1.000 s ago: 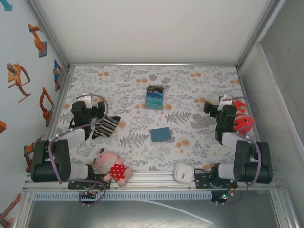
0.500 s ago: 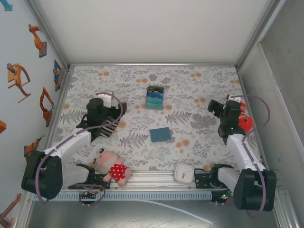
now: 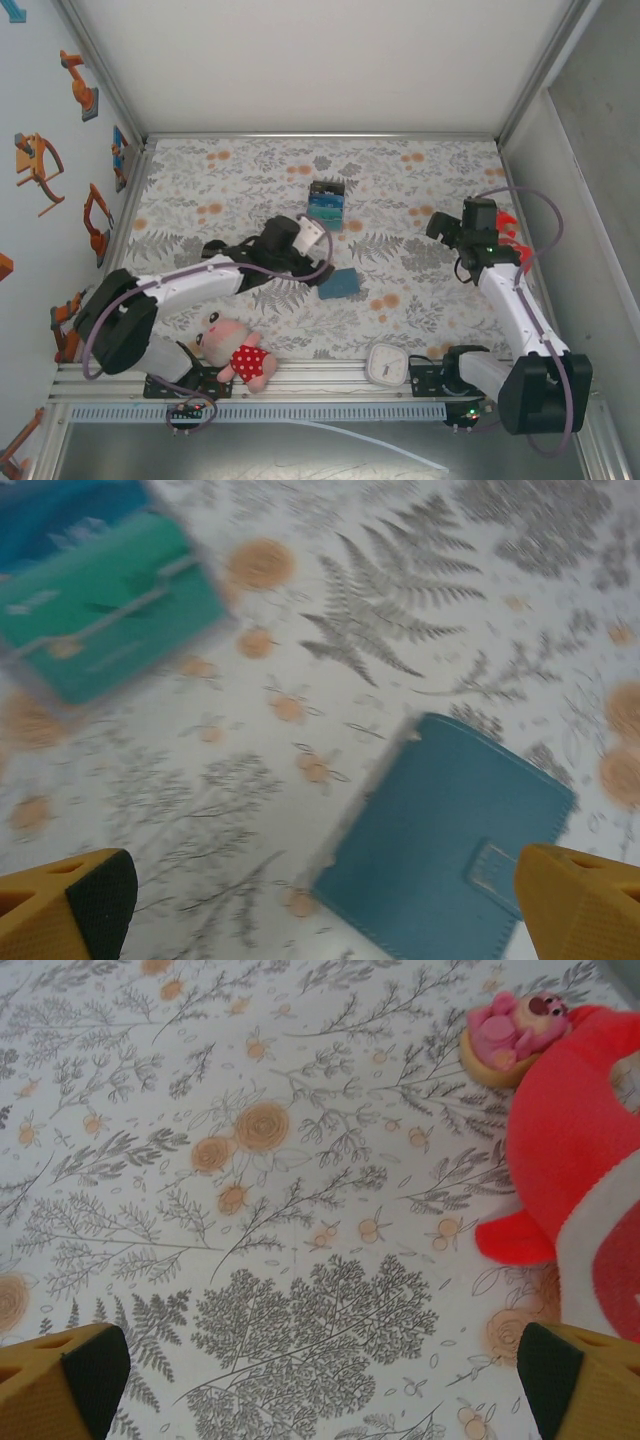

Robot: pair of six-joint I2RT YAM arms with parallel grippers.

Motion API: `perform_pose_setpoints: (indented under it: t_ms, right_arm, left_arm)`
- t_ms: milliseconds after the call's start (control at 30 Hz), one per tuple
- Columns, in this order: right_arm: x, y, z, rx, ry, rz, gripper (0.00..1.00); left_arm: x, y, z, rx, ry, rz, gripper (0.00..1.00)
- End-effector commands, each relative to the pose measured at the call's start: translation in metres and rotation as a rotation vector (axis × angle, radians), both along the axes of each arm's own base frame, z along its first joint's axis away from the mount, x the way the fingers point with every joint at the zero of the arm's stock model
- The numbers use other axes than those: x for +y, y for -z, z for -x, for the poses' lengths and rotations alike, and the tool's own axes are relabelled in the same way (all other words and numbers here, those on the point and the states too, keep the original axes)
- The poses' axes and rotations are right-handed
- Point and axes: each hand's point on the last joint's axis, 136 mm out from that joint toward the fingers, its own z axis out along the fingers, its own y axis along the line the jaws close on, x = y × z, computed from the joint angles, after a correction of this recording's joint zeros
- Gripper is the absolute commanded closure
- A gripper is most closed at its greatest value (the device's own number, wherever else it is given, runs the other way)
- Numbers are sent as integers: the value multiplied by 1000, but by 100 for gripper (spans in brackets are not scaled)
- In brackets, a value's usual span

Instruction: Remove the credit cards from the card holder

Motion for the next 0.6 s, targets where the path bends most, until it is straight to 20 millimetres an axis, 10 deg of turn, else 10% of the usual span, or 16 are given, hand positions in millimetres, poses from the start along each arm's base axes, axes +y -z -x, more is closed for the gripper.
perform_pose_setpoints:
  t_ms: [0,567]
  right_arm:
    - [9,-4,3,39,-2,-34,0]
    - [9,6,2,87,10,-28,1]
  left_arm:
    - [-10,20,25,47,161,-124,3]
    - [-31,66,43,116,346,-320,3]
